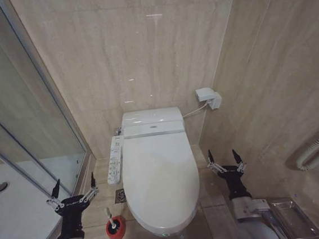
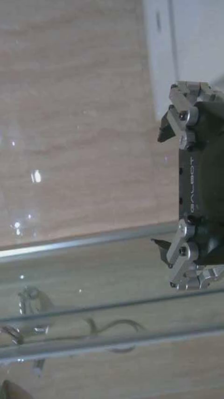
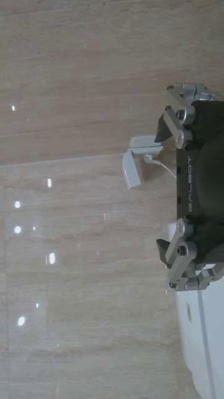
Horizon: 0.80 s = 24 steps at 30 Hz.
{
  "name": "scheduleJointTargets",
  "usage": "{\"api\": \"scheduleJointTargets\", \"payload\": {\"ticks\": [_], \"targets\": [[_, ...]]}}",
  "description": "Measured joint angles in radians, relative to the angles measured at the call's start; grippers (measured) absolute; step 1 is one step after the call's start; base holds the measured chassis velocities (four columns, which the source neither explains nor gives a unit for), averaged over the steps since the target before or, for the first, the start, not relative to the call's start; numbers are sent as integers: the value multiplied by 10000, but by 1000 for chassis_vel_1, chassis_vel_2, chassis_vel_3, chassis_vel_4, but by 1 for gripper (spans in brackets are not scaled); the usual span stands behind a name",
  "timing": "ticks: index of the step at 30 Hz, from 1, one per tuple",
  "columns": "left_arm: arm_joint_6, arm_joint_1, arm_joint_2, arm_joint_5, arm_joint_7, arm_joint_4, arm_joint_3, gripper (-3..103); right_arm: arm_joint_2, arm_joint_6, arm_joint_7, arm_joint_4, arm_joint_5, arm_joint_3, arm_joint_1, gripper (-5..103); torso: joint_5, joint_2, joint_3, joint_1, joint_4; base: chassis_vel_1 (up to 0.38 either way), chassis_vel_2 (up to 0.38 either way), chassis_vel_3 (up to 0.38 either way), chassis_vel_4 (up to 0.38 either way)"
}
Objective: Open the toilet lid, clean the toilet bowl with a toilet brush, close the toilet lid, and flush.
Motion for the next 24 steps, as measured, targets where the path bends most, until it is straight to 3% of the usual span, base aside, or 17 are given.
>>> {"api": "scheduleJointTargets", "payload": {"ticks": [11,14,18,21,22,24], "targets": [[-402,-124,36,-162,171,377,-130,100,1,0,0,0,0,0,0,100,3,0,0,0,1,0,0,0,0],[-787,-338,174,-524,658,686,-173,100,0,0,0,0,0,0,0,100,5,0,0,0,3,0,0,0,0],[-1894,-992,591,-1607,2118,1562,-289,100,1,0,0,0,0,0,-1,100,2,0,0,1,-4,0,0,0,0],[-1960,-1045,628,-1758,2266,1649,-285,100,1,0,0,0,-1,0,0,100,4,0,0,1,2,0,0,0,0],[-1751,-1192,673,-2075,2364,1730,-176,100,0,0,0,0,-1,0,1,100,8,0,0,0,11,0,0,0,0],[-1517,-1421,684,-2266,2358,1753,0,100,0,0,0,0,0,-2,1,100,2,0,0,0,3,0,0,0,0]]}}
